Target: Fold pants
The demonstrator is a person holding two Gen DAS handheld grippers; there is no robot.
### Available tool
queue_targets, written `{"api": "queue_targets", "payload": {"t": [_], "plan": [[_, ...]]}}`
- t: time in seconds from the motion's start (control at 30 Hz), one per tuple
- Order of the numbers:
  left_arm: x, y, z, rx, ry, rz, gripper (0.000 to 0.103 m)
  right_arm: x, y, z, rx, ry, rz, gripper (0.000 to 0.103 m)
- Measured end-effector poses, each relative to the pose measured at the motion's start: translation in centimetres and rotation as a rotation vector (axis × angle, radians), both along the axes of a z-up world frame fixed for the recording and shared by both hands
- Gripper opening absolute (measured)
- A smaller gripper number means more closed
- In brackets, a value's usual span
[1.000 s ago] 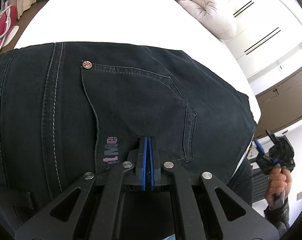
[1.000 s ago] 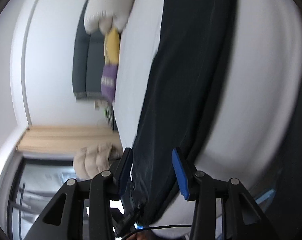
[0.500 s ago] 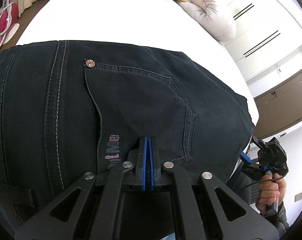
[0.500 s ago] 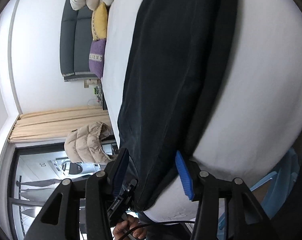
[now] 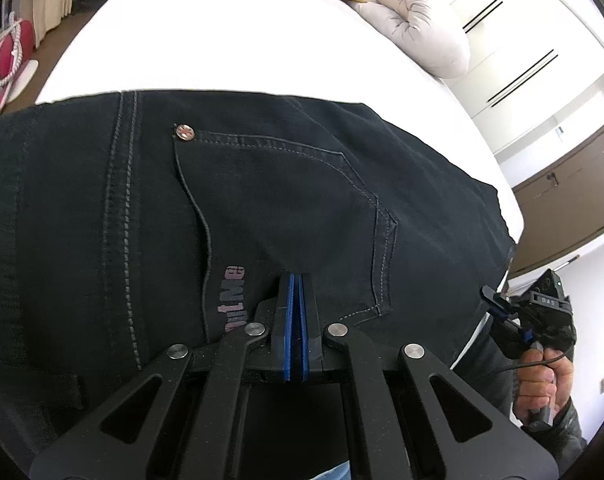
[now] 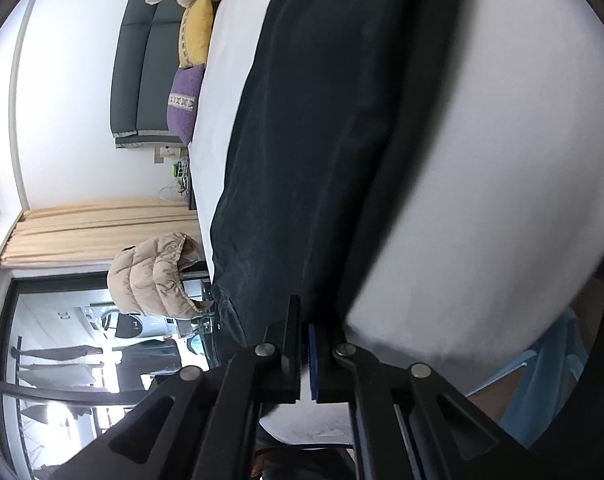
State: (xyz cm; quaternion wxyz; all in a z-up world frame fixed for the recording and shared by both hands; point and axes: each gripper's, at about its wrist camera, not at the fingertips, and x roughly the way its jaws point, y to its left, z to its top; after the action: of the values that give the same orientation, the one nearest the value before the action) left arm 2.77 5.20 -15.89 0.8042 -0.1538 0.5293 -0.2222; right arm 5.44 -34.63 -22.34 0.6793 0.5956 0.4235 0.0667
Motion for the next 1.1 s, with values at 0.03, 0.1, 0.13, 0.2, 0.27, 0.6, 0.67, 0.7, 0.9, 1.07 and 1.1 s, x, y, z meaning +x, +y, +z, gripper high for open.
{"api": "queue_targets", "payload": {"t": [0.03,0.1,0.13,0.2,0.27,0.6,0.67,0.7,0.9,1.07,1.1], "plan": [[0.0,-0.2,0.7,0.014,-0.009,-0.003,0.002,-0.2,0.0,-0.3,0.002,0.0,0.0,0.002],[0.6,-1.2,2.7,0.019,-0.059,-0.043,0.002,0.0,0.1,-0.7,0.005,0.001,-0.001,0.002],[1.3,-2.1,3.8,0.025,-0.085,-0.07,0.002,0.1,0.2,-0.7,-0.004,-0.001,0.007,0.002],[3.7,-4.7,5.5,0.037,-0.127,-0.128,0.002,0.3,0.1,-0.6,-0.024,-0.007,0.022,0.002],[6.6,-8.0,6.1,0.032,-0.129,-0.197,0.002,0.6,-0.1,-0.4,-0.01,-0.026,0.032,0.005],[13.7,-22.6,1.7,0.199,-0.033,-0.491,0.002,-0.3,-4.2,-1.9,0.094,-0.034,-0.105,0.0],[13.5,-22.8,0.3,0.227,-0.017,-0.5,0.002,-0.8,-4.2,-2.2,0.105,-0.031,-0.106,0.0],[13.3,-22.7,-0.2,0.228,-0.021,-0.499,0.002,-1.0,-4.2,-2.2,0.093,-0.031,-0.106,0.0],[13.9,-21.4,-1.2,0.19,-0.009,-0.467,0.002,-1.0,-4.2,-1.8,0.055,-0.039,-0.1,0.0],[12.9,-22.9,1.5,0.185,-0.077,-0.481,0.002,-1.4,-5.6,-1.0,0.089,-0.082,-0.165,0.014],[12.6,-23.6,2.1,0.17,-0.095,-0.497,0.002,-1.6,-6.5,-0.8,0.095,-0.096,-0.2,0.019]]}}
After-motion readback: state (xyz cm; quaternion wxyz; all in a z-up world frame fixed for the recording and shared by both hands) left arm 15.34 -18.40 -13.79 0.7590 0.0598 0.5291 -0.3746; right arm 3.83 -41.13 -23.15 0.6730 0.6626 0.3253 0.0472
